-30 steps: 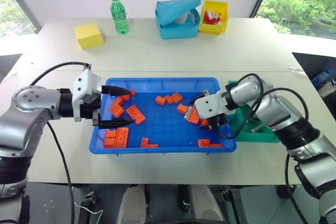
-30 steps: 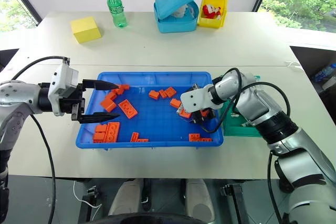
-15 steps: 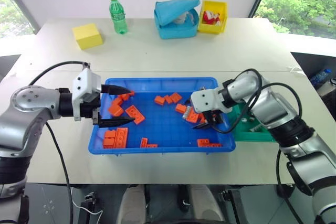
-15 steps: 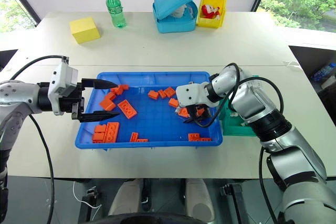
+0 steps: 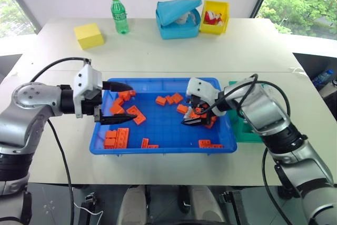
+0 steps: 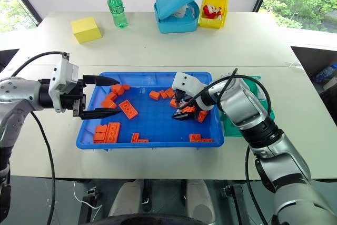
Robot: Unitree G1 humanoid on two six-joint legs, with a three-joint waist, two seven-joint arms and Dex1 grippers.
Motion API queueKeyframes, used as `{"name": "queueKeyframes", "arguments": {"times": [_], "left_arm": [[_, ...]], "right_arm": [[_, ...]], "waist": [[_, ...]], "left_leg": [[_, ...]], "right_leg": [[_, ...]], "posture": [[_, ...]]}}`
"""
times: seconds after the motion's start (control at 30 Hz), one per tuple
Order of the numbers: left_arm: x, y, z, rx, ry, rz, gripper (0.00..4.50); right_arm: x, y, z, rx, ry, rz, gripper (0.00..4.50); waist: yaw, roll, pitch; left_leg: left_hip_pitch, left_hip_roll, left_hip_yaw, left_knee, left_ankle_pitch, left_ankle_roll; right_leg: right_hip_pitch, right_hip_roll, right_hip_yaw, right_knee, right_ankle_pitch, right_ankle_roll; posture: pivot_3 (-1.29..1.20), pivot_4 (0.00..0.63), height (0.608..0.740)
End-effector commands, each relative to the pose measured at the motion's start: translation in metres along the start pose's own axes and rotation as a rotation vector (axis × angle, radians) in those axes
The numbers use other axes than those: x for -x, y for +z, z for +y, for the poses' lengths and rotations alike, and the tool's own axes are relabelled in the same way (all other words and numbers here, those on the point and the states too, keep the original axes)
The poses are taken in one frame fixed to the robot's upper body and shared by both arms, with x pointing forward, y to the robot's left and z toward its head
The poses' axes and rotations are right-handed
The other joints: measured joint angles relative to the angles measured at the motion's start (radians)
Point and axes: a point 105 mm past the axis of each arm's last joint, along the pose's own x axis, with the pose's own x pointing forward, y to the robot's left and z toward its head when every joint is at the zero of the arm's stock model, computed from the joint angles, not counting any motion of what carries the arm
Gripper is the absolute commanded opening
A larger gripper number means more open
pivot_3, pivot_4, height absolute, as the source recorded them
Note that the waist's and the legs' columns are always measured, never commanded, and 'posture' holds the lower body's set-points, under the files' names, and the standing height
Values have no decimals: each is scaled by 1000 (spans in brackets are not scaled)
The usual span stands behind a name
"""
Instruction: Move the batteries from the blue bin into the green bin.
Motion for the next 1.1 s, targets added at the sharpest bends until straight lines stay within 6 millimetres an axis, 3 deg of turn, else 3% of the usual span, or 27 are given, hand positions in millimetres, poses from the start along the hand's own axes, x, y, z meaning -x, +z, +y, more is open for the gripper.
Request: {"name": "queueKeyframes", "arguments": {"times": [0.03,0.17,0.7,1.1], "left_arm": [[2,4,1,-32,-1,-4,4500],[-2,4,2,-37,-9,-8,4500],[-4,6,3,-52,-20,-19,4500],[-1,6,5,-54,-11,-17,4500]], "right_arm": [[7,1,6,-91,-11,-7,4447],[5,2,10,-100,-21,-4,4447],[0,8,-13,-77,-137,-44,4447],[-17,-13,-4,-2,-19,9,4447]], "waist": [[0,0,0],[-3,0,0],[-2,0,0],[-2,0,0]], "left_leg": [[0,0,0,0,0,0],[0,0,0,0,0,0],[0,0,0,0,0,0],[0,0,0,0,0,0]], "right_leg": [[0,0,0,0,0,0],[0,0,0,0,0,0],[0,0,0,0,0,0],[0,0,0,0,0,0]], "posture": [[0,150,736],[0,150,736],[0,150,736],[0,150,736]]}}
